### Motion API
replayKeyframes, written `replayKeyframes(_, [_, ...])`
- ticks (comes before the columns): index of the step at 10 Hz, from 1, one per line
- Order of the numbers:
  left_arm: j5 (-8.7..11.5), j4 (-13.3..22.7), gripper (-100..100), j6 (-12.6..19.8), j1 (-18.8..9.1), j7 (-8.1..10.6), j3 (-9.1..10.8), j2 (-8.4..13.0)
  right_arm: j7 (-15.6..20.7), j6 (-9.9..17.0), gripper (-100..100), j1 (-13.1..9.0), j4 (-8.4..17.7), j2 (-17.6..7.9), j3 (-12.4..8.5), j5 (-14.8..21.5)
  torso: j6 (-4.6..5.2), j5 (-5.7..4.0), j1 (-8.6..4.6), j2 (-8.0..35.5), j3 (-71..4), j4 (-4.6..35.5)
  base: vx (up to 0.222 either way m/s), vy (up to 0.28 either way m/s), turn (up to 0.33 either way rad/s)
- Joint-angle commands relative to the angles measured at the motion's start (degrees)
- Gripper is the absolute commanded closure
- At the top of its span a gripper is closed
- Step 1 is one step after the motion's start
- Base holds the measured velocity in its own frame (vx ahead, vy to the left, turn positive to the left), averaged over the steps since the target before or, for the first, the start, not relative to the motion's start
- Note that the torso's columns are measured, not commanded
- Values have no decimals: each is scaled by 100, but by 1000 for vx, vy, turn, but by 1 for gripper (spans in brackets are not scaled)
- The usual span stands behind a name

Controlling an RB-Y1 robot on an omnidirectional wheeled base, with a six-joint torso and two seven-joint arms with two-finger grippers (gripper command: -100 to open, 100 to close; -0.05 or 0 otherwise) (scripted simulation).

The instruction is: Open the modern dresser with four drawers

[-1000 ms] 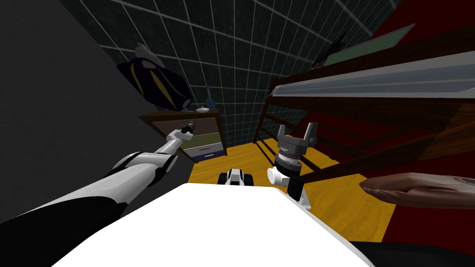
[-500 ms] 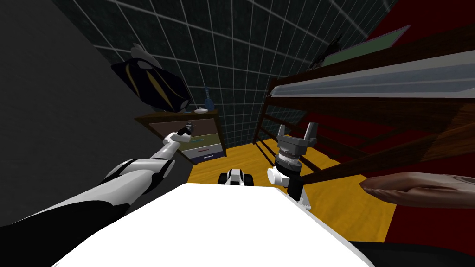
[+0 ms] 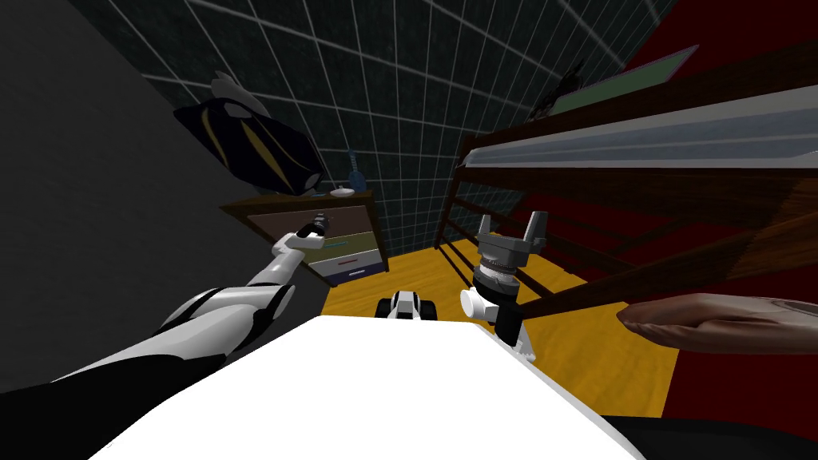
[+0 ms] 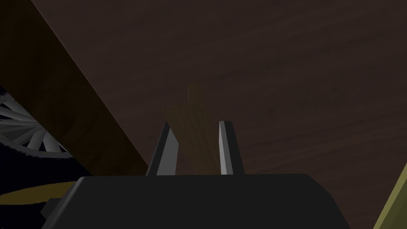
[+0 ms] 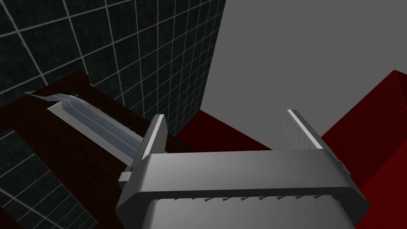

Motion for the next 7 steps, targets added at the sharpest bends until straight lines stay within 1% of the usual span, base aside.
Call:
replayKeyframes(1, [109, -413, 100, 69, 495, -113, 79, -58, 0, 0, 0, 0, 0, 0, 0, 0, 1, 2, 2, 17, 11, 4, 24, 7, 7])
replayKeyframes(2, [109, -413, 100, 69, 600, -113, 79, -58, 0, 0, 0, -1, 0, 0, 0, 0, -1, 18, 13, 24, 17, -6, 7, 5, -15])
replayKeyframes(3, [353, -852, 100, 243, 806, -406, 488, -89, 0, 0, 0, -1, 0, 0, 0, 0, -7, 34, 29, 19, 15, -18, 52, -28, -106])
replayKeyframes(4, [511, -1003, 100, 243, 937, -504, 546, -89, 0, 0, 0, -1, 0, 0, 0, 0, -4, 16, 24, -2, 1, -4, 83, -11, -53])
replayKeyframes(5, [552, -1166, 100, 243, 1108, -504, 546, -89, 0, 0, 0, 0, 0, 0, 0, 0, -8, 7, 16, 1, 2, 1, 50, -1, 1])
replayKeyframes(7, [552, -1166, 100, 243, 1345, -504, 546, -89, 0, 0, 0, -1, 0, 0, 0, 0, -13, 31, 32, 27, 21, -8, 9, -1, 4])
